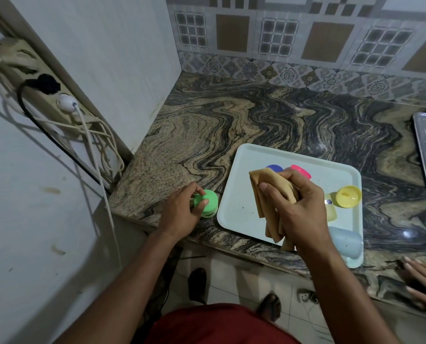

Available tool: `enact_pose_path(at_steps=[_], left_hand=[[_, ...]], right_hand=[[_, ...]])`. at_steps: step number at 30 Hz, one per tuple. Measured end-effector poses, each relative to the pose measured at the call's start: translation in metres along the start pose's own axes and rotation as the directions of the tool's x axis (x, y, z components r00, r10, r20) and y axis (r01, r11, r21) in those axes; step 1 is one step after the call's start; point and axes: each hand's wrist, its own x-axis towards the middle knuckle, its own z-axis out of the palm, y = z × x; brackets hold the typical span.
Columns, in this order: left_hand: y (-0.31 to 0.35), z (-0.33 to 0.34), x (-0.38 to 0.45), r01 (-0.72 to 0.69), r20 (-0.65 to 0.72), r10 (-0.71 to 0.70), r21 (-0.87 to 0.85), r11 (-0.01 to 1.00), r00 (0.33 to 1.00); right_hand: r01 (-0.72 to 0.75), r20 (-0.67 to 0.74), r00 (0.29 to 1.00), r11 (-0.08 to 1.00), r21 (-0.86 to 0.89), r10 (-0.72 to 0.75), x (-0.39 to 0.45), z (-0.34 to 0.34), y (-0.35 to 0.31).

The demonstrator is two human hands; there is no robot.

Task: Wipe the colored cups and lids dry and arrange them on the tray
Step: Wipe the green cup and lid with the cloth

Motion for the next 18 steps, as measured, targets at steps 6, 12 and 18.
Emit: enact_pose_path(at_steps=[6, 12, 18], left_hand=[[0.0, 0.0, -0.002, 0.008, 0.007, -0.007, -0.033, 0.999, 1.0], [0.001, 0.005, -0.012, 0.008, 0.012, -0.007, -0.062, 0.998, 1.0], [-0.001, 0.01, -0.012, 0.061, -0.004, -0.062, -0.13, 0.99, 0.998]], right_hand=[[-0.005, -0.012, 1.0, 0.999, 0.038, 0.005, 0.0, -0.001, -0.003], [-0.012, -0.031, 0.999, 0.999, 0.049, 0.014, 0.0, -0.004, -0.005], [-0.03, -0.044, 0.999, 0.998, 0.058, 0.032, -0.003, -0.007, -0.005]])
